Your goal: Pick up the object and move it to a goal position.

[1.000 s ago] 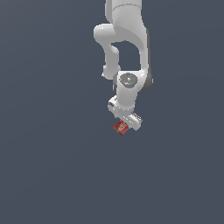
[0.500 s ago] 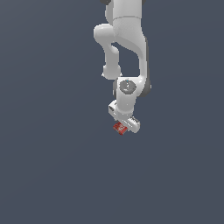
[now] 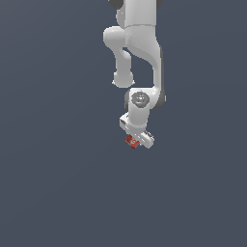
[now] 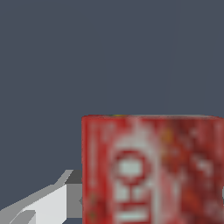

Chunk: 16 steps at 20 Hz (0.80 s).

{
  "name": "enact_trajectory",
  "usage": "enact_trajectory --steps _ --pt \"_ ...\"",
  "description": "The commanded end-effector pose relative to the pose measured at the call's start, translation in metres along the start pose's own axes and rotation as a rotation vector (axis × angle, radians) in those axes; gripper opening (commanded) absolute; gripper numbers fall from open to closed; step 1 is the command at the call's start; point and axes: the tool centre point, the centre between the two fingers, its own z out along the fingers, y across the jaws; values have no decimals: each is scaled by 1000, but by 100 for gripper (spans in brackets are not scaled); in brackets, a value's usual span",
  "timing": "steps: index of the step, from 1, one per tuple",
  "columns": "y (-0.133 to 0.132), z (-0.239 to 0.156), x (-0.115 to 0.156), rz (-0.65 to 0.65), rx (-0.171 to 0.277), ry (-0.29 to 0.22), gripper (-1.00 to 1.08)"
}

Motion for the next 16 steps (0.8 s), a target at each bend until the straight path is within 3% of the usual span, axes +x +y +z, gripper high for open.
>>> enact_trajectory --steps 1,10,16 --pt "0 1 0 1 -1 0 -100" --pt "-1 -1 2 0 0 0 -100" --pt "-5 -8 19 0 0 0 -100"
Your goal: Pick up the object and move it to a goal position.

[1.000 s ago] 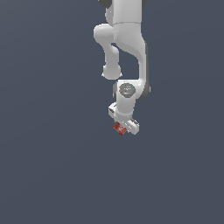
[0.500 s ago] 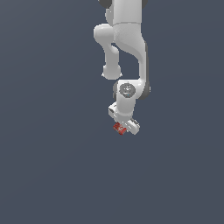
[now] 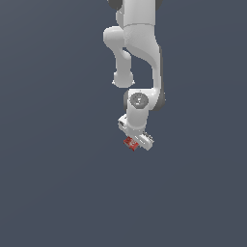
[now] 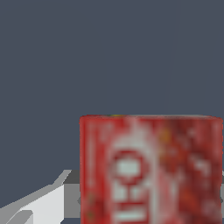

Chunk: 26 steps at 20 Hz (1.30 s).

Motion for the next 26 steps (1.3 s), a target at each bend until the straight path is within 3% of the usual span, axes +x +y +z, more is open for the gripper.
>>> enact_trajectory --steps 1,26 --pt "-2 -4 10 1 0 1 -100" --pt "-47 -62 155 0 -1 1 -100"
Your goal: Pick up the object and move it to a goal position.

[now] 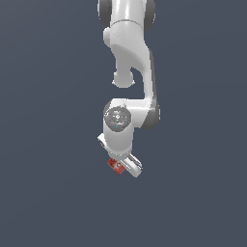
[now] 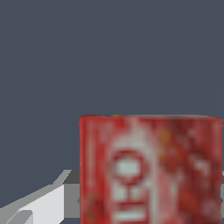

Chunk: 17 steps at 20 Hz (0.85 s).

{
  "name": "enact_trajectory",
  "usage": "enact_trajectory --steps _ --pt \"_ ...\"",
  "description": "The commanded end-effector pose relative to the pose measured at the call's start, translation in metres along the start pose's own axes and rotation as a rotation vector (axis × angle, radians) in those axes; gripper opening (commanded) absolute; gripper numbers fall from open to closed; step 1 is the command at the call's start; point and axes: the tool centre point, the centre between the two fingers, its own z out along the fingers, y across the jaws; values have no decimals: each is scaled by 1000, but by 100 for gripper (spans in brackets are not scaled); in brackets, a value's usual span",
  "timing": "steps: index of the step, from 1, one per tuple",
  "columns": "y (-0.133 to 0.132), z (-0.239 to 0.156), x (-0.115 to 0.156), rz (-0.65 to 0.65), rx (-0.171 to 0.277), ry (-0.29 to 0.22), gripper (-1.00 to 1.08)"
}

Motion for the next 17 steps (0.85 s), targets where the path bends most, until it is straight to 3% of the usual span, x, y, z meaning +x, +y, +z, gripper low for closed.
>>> enact_trajectory --steps 1,17 --pt "-4 -4 11 -1 0 0 -100" --pt "-14 -13 37 0 0 -1 -100"
